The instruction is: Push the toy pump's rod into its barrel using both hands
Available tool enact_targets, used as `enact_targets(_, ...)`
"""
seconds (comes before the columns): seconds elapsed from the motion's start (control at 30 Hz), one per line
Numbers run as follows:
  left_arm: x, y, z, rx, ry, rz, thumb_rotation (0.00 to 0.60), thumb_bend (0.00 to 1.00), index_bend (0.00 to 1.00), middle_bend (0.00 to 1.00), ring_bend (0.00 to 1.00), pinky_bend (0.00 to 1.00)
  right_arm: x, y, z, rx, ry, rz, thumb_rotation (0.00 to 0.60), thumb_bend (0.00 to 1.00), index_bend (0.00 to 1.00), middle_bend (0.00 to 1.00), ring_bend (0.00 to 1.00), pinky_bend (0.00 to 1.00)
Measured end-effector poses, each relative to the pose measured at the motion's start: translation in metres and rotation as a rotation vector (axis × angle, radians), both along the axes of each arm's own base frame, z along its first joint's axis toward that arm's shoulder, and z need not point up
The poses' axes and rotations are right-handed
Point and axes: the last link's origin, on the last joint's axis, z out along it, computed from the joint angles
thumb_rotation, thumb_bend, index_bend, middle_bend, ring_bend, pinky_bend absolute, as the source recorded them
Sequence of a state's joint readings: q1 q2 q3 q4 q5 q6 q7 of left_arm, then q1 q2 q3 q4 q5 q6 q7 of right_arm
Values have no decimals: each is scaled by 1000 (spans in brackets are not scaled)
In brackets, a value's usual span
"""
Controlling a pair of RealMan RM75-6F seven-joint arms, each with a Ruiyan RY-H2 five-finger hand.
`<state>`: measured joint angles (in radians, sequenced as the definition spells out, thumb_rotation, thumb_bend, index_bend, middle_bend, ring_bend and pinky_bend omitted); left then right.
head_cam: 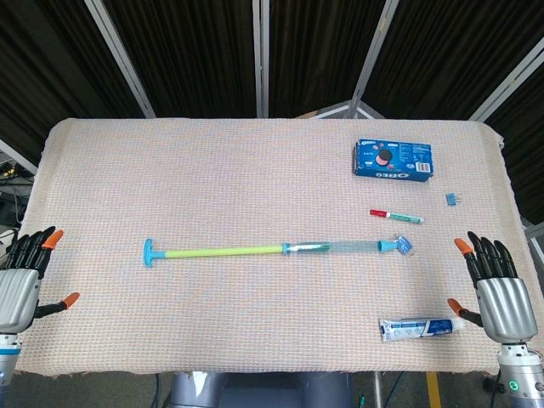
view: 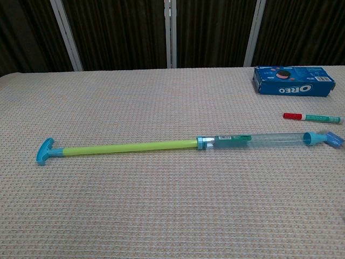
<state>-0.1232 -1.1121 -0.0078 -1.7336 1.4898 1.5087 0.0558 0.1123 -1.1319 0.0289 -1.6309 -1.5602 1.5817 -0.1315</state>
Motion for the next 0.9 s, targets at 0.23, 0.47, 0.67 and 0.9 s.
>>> enact_targets(0.23,-1,2,-1,-6,5,4,600,0,0,0,0,0,-3,0,-4,20,3,-13,600,0,0,0,0,0)
enact_targets(0.47,-1,6,-2,-7,20,4,600,0,0,0,0,0,-4,-17,-16,87,-6,-29,600,0,0,480,438,252)
enact_targets(0.67,-3,11,-5,-12,39,14,600,0,0,0,0,0,3,-61,-41,215,4,-34,600,0,0,906,921,987)
enact_targets(0.9,-6,15,-12,-27,64,40,600,0,0,0,0,0,22,-116,-77,375,-39,-70,600,0,157,996,999,1000)
